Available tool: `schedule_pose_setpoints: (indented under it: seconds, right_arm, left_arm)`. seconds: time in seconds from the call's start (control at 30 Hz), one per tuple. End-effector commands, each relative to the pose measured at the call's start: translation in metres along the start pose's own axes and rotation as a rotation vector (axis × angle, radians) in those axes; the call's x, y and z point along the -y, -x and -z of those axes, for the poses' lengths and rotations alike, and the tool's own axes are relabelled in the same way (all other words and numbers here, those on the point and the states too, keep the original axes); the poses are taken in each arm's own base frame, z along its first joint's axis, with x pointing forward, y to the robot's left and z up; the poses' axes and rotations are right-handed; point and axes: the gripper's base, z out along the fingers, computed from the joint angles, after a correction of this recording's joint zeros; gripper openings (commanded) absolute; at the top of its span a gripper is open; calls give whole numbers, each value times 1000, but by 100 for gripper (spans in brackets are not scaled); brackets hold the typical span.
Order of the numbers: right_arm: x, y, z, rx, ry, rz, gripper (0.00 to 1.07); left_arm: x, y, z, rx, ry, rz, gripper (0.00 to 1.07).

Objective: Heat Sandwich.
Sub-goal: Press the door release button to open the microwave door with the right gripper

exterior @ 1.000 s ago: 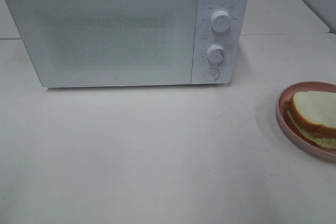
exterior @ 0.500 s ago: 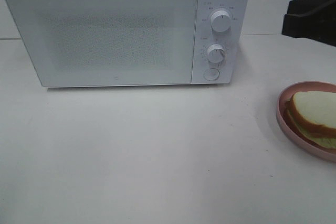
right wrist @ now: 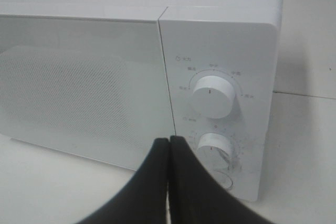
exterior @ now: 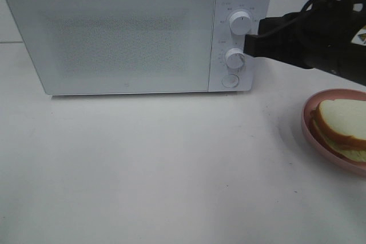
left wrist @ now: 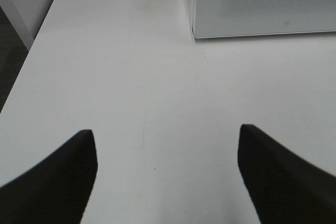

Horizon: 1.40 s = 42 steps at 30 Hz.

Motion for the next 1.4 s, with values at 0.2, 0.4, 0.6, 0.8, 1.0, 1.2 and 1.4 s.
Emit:
schedule_pose_setpoints:
  seconds: [0.2,0.4,0.6,0.8,1.0,1.2,1.4]
  right_arm:
    - [-4,-29,-30,-38,-22,-137,0]
    - [-2,-49,-45,-89,-47,-229,0]
    - [1,-67,-60,-69,-84,-437,0]
    - [4,-81,-71,-11,-101,-671,0]
    - [8,-95,-79,11,-127,-916,0]
    - [9,-106,-83,14,-142,-1034,0]
    - [11,-117,-86,7,-163,-1164,0]
  left_arm:
    - [0,-1,3,32,-2,-4,69]
    - [0,-1,3,32,-2,-4,69]
    - [0,-1,3,32,-2,-4,69]
    - [0,-1,3,32,-2,-4,69]
    - [0,-1,3,32,-2,-4,69]
    - [0,-1,3,32,-2,-4,69]
    - [0,-1,3,32,-2,-4,69]
